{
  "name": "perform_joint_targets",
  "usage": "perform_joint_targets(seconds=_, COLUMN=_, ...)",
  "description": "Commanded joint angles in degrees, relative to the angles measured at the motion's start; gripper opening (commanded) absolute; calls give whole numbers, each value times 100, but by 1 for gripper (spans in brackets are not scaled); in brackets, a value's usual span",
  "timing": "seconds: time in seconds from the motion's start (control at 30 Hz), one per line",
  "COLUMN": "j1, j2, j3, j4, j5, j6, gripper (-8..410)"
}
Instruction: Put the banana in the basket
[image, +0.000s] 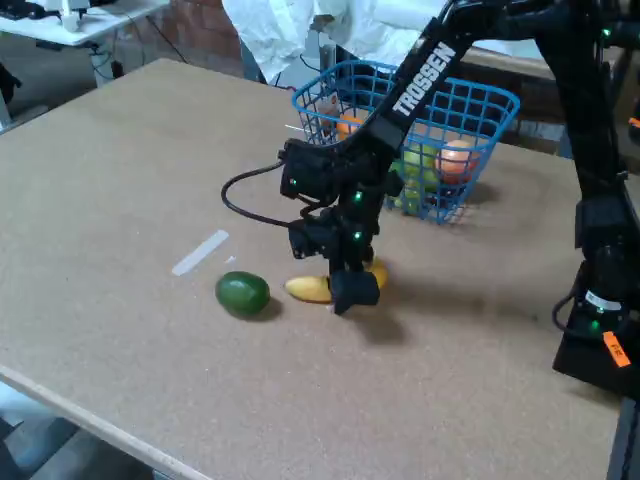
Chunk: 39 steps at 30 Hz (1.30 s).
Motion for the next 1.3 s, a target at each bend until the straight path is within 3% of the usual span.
perform_joint_targets(seconds=0.0, j1=7, j2=15, j3=0, j4=50, j5=-111, j6=-37, gripper=288)
perform_joint_targets(seconds=0.27, j1=7, j2=15, j3=0, j4=101, j5=-114, j6=-142, gripper=268)
perform_joint_targets(seconds=0.77, j1=7, j2=15, j3=0, j4=120, j5=-109, j6=-74, gripper=-3)
perform_joint_targets(seconds=1.07, j1=15, j2=-83, j3=66, j4=31, j5=-114, j6=33, gripper=4)
perform_joint_targets(seconds=1.27, j1=20, j2=-634, j3=111, j4=-304, j5=-129, j6=127, gripper=4)
